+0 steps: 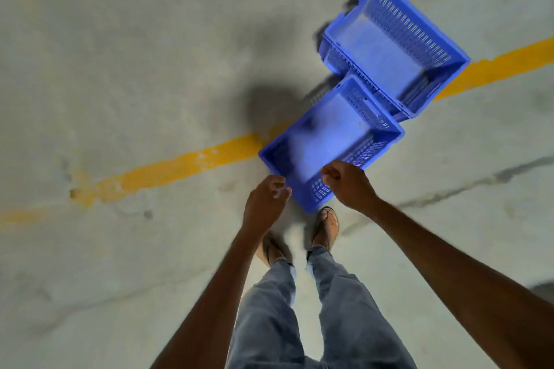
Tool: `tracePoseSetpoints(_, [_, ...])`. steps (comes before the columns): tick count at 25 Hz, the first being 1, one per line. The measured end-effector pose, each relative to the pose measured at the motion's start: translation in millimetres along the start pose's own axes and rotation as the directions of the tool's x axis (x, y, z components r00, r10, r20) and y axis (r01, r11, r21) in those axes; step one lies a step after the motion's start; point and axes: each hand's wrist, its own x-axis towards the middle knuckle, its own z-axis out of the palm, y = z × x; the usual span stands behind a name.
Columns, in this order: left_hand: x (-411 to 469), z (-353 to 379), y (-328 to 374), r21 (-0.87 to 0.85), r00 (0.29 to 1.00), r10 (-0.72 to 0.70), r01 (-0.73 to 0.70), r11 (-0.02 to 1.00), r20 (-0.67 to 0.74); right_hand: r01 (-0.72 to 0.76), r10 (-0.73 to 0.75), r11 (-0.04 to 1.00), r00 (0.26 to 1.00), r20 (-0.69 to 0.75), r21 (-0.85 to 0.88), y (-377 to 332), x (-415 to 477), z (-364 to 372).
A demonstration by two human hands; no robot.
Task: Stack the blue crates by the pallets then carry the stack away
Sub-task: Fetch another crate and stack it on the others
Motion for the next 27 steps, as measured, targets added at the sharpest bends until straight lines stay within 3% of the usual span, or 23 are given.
tracePoseSetpoints(3, [22,19,-42,-0.170,0.991,-0.122,0.110,0.979,-0.063,0.012,-0.007,0.998,0.996,0.084,-0.055,10,26,31])
tracePoseSetpoints(7, [45,45,-84,-0.409,0.935,-0.329,0.251,0.877,-0.131,0.034,-0.016,0.993,0.988,0.151,-0.117,34,64,63])
tracePoseSetpoints(10, [78,77,-116,-0.564,0.888,-0.421,0.255,0.785,-0.185,0.057,-0.018,0.987,0.969,0.246,-0.150,59,109,106])
tracePoseSetpoints(15, [131,153,-169,-0.625,0.863,-0.464,0.253,0.739,-0.200,0.071,0.034,0.957,0.936,0.351,-0.283,114,166,201])
tracePoseSetpoints(17, [150,173,-190,-0.651,0.860,-0.477,0.257,0.714,-0.184,0.084,0.034,0.938,0.942,0.333,-0.335,134,183,234])
tracePoseSetpoints(20, [165,190,-214,-0.689,0.851,-0.487,0.234,0.686,-0.196,0.096,-0.024,0.917,0.982,0.185,-0.386,148,194,265])
tracePoseSetpoints(27, [155,183,-190,-0.745,0.889,-0.409,0.129,0.655,-0.206,0.194,-0.181,0.896,0.981,0.071,-0.399,129,174,222])
